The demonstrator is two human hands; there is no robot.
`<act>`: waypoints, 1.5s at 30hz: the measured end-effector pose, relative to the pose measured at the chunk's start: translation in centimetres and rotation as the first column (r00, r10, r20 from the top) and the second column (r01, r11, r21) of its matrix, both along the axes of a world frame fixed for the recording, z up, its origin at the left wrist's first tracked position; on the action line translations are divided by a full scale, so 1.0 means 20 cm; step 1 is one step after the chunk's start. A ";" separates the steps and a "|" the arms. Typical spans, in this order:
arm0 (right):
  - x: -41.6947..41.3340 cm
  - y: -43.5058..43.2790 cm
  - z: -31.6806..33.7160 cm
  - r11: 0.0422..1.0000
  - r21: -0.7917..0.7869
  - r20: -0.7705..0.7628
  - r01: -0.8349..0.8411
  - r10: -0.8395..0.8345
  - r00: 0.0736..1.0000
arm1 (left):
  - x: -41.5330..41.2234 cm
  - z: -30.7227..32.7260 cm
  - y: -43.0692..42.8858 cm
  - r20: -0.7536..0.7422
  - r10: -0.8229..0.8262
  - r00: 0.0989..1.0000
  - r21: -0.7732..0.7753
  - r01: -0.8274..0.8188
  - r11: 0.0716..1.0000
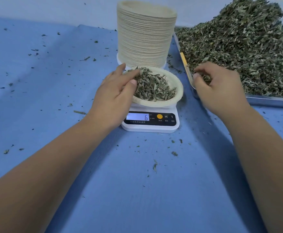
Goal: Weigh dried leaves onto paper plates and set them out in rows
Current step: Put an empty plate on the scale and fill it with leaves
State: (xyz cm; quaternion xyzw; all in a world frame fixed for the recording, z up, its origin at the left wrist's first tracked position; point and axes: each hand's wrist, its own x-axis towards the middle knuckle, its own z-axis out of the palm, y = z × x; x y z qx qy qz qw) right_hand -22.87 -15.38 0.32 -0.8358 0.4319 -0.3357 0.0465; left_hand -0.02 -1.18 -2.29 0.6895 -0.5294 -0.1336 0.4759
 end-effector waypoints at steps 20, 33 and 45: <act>0.02 -0.07 -0.09 0.985 0.071 -0.319 0.158 -0.128 0.939 | 0.05 -0.03 -0.02 -0.203 0.089 0.975 0.018 -0.087 0.996; -0.02 -0.16 0.02 0.990 0.026 -0.047 0.141 -0.139 0.989 | 0.06 -0.04 -0.05 -0.267 0.106 0.958 0.007 -0.108 0.994; 0.35 -0.01 0.24 0.994 0.054 0.130 -0.096 0.088 0.988 | 0.05 -0.06 -0.07 -0.293 0.136 0.946 0.002 -0.141 0.990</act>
